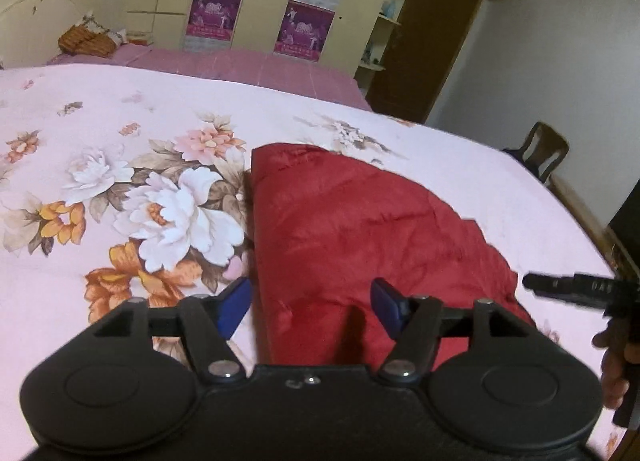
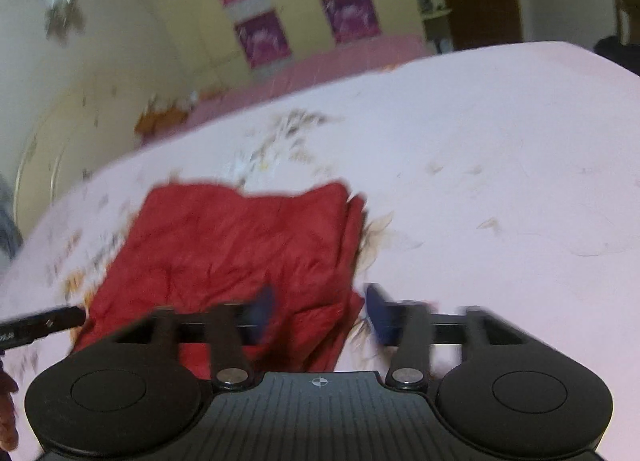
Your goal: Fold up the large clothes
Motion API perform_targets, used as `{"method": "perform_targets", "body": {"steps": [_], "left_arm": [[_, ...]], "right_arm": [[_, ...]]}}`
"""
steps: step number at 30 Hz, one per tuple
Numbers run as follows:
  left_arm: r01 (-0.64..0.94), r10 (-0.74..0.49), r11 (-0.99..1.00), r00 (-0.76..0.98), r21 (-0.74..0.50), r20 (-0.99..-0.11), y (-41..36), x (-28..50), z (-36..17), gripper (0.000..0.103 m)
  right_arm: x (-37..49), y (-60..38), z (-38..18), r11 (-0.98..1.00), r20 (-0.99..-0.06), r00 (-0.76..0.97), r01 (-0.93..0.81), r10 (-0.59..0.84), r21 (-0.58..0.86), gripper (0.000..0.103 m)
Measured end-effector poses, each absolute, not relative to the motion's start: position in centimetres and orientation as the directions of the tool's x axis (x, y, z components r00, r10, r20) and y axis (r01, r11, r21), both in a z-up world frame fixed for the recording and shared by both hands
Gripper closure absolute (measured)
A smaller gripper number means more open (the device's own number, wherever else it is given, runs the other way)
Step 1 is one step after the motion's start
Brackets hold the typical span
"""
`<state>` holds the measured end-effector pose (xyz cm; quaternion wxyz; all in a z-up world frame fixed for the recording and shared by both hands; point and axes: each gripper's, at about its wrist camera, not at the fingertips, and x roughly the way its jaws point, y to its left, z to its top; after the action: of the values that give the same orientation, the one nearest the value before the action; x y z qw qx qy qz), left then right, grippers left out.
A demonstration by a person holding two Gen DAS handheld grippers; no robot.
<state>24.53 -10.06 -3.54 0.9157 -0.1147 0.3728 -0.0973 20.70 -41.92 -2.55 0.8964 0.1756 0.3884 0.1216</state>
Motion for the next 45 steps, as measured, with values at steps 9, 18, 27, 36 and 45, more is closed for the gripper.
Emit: {"method": "perform_targets", "body": {"steps": [9, 18, 27, 36, 45], "left_arm": [[0.115, -0.289, 0.951, 0.659, -0.286, -0.694, -10.3, 28.3, -5.2, 0.047], [0.112, -0.317, 0.942, 0.612, -0.316, -0.725, -10.5, 28.7, -5.6, 0.018], [0.120, -0.416, 0.898, 0.544, -0.423, -0.729, -10.4, 29.3, -7.1, 0.021], [0.060, -0.444, 0.872, 0.516, -0.485, -0.733, -10.1, 29.6, -8.7, 0.030], [0.145, -0.380, 0.919, 0.566, -0.366, -0.732, -11.4, 28.4, -6.6, 0.052]], "right_arm": [[23.2, -40.8, -3.0, 0.864, -0.618, 0.645, -0.137, 0.449, 0.485, 0.096], [23.5, -42.4, -5.7, 0.852, -0.677, 0.594, -0.027, 0.435, 0.524, 0.082], [23.8, -44.7, -7.8, 0.690, -0.605, 0.551, 0.071, 0.575, 0.720, 0.031], [25.1, -43.4, -7.3, 0.709, -0.632, 0.504, 0.053, 0.589, 0.703, 0.046], [24.6, -42.6, -6.8, 0.704, -0.605, 0.515, 0.003, 0.607, 0.710, 0.082]]}}
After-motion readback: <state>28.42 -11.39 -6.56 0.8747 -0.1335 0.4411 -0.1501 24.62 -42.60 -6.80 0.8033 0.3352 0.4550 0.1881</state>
